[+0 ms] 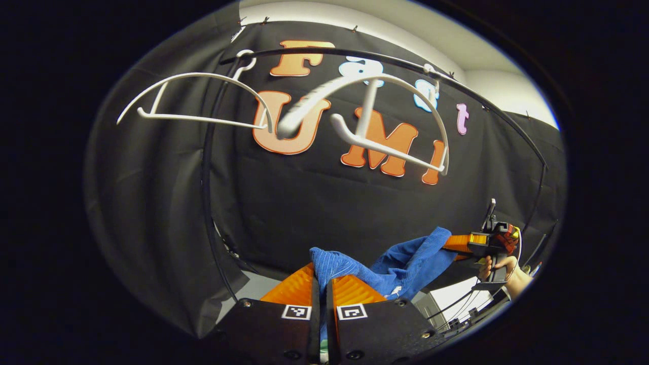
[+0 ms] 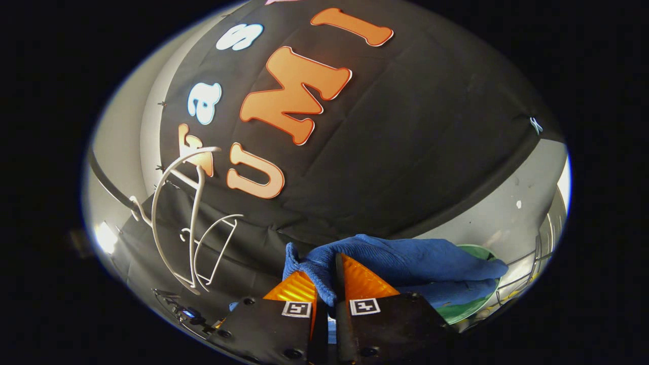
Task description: Grasp the clothes on the hanger with both hands and then place them into the laundry hamper below.
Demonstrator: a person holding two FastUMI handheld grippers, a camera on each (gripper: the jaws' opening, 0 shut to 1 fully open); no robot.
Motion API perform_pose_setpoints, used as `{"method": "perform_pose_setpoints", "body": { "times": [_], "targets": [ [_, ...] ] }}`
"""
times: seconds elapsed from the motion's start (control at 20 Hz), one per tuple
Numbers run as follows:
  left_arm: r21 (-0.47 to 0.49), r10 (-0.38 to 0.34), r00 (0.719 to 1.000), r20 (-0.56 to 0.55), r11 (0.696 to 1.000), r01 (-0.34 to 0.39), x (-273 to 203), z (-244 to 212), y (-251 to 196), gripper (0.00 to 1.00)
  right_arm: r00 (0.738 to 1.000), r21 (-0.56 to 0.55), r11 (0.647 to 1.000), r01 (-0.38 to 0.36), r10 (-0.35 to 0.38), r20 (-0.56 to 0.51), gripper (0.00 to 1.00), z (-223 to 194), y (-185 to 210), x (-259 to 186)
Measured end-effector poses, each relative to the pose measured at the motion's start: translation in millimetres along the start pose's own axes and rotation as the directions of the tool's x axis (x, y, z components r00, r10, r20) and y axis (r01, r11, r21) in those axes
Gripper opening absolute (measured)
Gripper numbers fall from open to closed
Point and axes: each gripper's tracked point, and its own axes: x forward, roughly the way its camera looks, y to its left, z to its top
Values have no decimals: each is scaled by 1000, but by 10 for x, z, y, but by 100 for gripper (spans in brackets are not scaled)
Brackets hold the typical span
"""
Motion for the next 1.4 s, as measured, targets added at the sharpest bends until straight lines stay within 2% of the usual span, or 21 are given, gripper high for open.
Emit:
{"method": "perform_pose_setpoints", "body": {
  "times": [0.35, 0.6, 0.75, 1.05, 1.4],
  "targets": [
    [78, -102, 995, -11, 992, 103, 208, -34, -651, 5, 1000, 24, 1000, -10, 11, -10, 14, -200, 50, -37],
    [62, -156, 987, -45, 985, 159, 389, -198, -1027, 5, 1000, 2, 1000, 27, -27, -6, 14, -283, -28, -103],
    [34, -167, 983, -70, 985, 170, 524, -318, -1153, 6, 996, -61, 995, 85, -84, 7, 15, -290, -158, -134],
    [21, -163, 979, -124, 986, 167, 814, -580, -1203, 6, 979, -235, 950, 203, -204, 24, 14, -294, -351, -180],
    [23, -131, 966, -221, 990, 139, 1041, -976, -1232, 5, 946, -355, 885, 301, -324, -7, 15, -567, -690, -59]
  ]
}}
